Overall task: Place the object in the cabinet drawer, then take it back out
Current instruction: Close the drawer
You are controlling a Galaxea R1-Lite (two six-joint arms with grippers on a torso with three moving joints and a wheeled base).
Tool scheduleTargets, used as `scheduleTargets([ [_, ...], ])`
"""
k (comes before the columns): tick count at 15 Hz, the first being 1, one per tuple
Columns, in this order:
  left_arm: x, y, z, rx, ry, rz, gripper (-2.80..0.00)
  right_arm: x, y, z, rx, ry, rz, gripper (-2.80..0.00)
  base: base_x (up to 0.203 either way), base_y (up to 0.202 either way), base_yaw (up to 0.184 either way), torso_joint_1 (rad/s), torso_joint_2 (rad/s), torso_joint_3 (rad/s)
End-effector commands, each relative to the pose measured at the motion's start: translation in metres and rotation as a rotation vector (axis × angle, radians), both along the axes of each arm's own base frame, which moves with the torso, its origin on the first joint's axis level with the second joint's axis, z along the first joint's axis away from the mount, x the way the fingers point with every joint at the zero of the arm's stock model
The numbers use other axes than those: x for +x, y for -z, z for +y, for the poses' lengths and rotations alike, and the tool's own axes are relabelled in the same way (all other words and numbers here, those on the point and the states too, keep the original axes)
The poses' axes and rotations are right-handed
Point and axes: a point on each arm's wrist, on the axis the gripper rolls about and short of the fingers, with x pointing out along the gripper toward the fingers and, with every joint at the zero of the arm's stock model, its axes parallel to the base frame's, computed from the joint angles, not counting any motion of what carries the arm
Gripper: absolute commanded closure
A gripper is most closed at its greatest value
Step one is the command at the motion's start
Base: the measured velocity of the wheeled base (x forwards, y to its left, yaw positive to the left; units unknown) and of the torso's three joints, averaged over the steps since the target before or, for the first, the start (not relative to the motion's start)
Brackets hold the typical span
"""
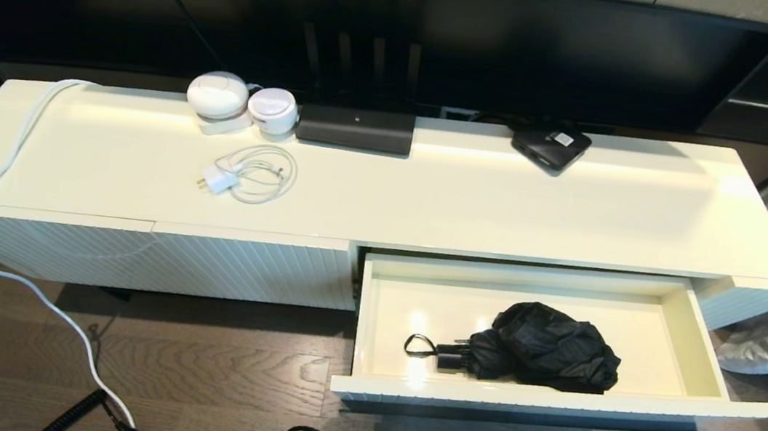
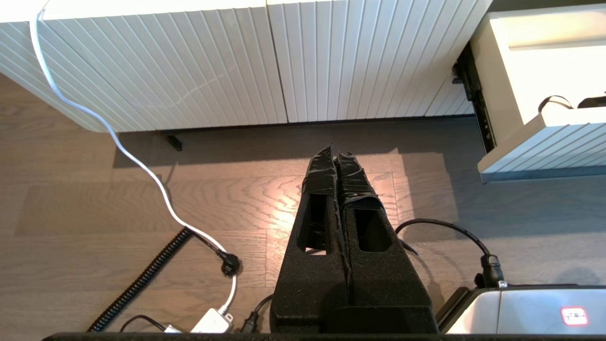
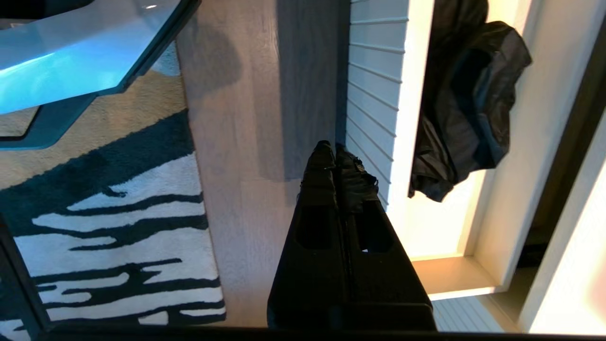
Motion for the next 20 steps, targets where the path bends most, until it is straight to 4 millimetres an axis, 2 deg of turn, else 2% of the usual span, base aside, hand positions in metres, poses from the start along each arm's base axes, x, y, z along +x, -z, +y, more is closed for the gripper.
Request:
scheduleTargets([
  [1,0.000,0.000,0.000,0.000,-0.001,0.003,0.00,0.002,0.010,0.002,-0.018,-0.004,0.022,0.00,0.000,0.000,0.000,0.000,0.00,0.000],
  [5,0.000,0.000,0.000,0.000,-0.001,0.003,0.00,-0.001,0.034,-0.002,0.052,0.075,0.032,0.00,0.000,0.000,0.000,0.000,0.00,0.000],
  [10,0.000,0.000,0.000,0.000,0.000,0.003,0.00,0.007,0.060,-0.010,0.085,0.201,0.057,0.00,0.000,0.000,0.000,0.000,0.00,0.000],
  [13,0.000,0.000,0.000,0.000,0.001,0.003,0.00,0.015,0.069,-0.015,0.132,0.291,0.041,0.00,0.000,0.000,0.000,0.000,0.00,0.000],
  [20,0.000,0.000,0.000,0.000,0.000,0.003,0.00,0.030,0.080,-0.004,0.252,0.407,0.082,0.00,0.000,0.000,0.000,0.000,0.00,0.000],
])
